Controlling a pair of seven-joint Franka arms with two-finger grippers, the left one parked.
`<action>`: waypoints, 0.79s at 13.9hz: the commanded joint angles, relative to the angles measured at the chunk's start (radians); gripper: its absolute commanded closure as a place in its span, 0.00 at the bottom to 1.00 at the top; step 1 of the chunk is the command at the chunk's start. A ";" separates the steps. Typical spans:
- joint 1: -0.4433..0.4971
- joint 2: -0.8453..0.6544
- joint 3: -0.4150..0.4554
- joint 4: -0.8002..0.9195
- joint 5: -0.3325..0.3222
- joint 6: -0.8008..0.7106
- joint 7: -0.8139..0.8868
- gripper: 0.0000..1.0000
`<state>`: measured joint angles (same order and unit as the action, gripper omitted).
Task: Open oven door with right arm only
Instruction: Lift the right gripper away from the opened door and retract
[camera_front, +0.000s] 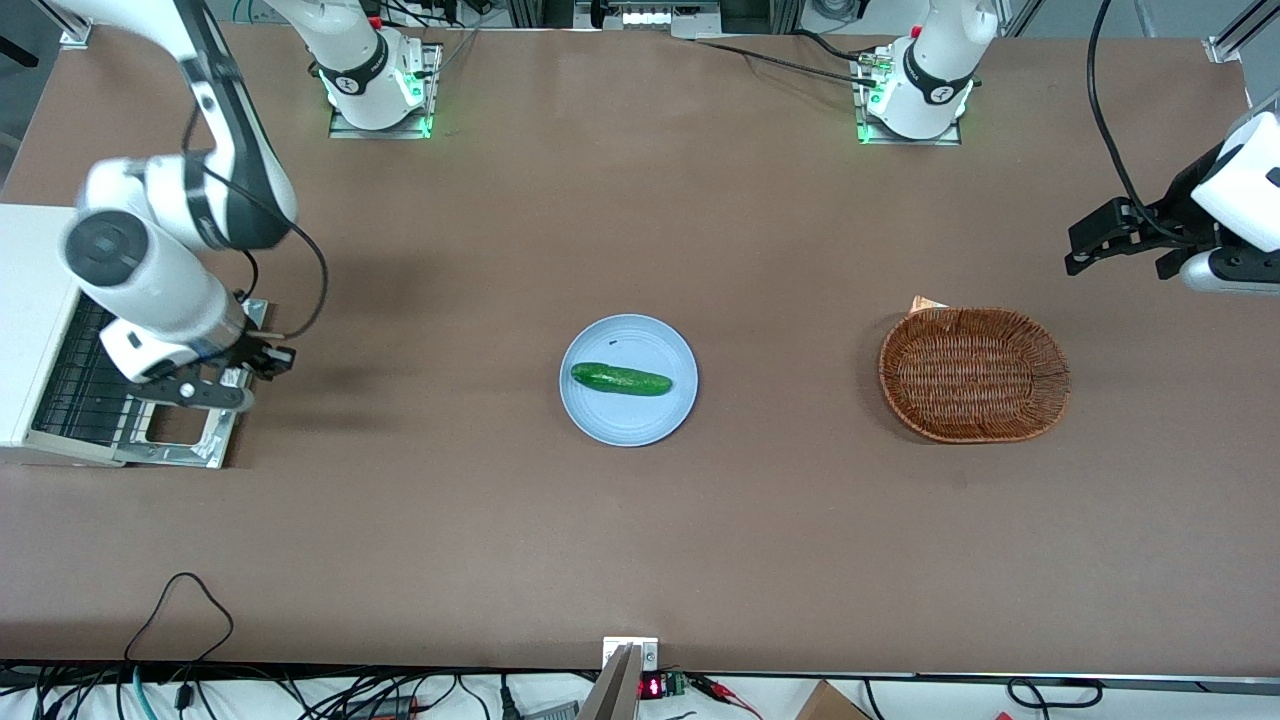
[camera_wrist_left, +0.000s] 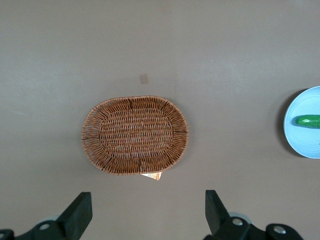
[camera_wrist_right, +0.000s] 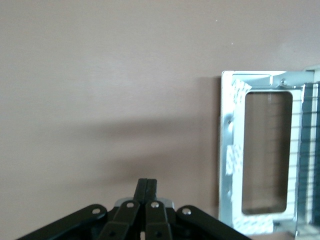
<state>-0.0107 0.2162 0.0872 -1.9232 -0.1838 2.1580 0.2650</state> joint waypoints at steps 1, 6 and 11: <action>0.001 -0.058 0.002 0.064 0.092 -0.130 -0.059 1.00; 0.003 -0.097 0.005 0.243 0.156 -0.395 -0.066 0.92; 0.005 -0.115 0.023 0.375 0.158 -0.604 -0.107 0.66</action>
<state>-0.0074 0.1050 0.1018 -1.5981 -0.0432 1.6250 0.1931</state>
